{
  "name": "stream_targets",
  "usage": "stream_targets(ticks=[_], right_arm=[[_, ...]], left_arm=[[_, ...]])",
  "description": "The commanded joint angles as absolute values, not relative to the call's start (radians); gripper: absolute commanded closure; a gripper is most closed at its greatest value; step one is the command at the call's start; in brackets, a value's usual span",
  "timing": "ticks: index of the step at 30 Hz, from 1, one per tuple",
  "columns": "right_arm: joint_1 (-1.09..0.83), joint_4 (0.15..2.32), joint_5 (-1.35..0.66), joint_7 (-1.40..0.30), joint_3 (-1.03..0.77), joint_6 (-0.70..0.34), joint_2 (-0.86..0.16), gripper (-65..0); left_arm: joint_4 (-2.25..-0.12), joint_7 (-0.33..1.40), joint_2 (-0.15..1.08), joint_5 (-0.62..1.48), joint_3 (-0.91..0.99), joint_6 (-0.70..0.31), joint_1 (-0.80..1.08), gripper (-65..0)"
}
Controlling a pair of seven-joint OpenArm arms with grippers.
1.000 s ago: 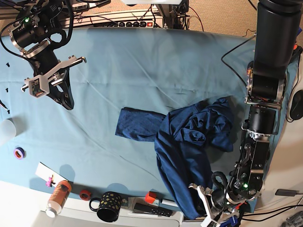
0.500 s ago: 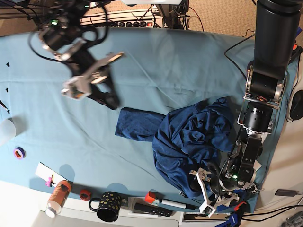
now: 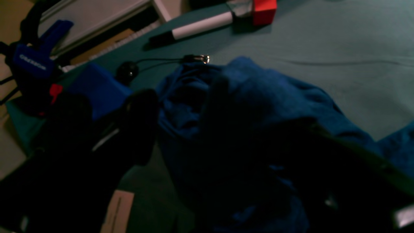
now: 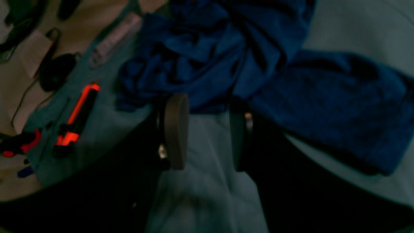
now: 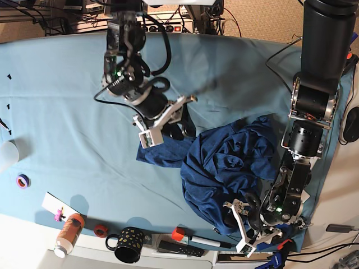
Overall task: Layout the t-shirt on the table in an organized manner, then fold the t-shirt properly
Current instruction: 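Move the right gripper to the shirt and grasp its edge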
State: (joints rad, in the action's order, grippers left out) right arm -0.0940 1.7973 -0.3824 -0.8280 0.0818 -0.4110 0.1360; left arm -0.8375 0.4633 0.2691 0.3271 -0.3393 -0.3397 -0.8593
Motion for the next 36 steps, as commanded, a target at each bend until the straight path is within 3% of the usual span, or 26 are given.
stream_targets(ticks=[1, 9, 30, 36], right_arm=[[-0.066, 1.793, -0.394, -0.794, 0.085, -0.403, 0.142, -21.5], [0.026, 1.631, -0.421, -0.774, 0.085, -0.334, 0.142, -21.5], [0.209, 1.221, -0.667, -0.733, 0.088, -0.332, 0.142, -21.5], [0.252, 1.155, -0.657, -0.736, 0.188, -0.331, 0.142, -21.4]], left_arm=[[-0.855, 0.436, 0.272, 0.336, -0.334, -0.336, -0.897, -43.3], [-0.855, 0.419, 0.268, 0.337, -0.334, -0.340, -0.886, -43.3], [-0.855, 0.422, 0.240, 0.337, -0.334, -0.336, -0.886, -43.3], [-0.855, 0.422, 0.232, 0.336, -0.334, -0.333, -0.886, -43.3]])
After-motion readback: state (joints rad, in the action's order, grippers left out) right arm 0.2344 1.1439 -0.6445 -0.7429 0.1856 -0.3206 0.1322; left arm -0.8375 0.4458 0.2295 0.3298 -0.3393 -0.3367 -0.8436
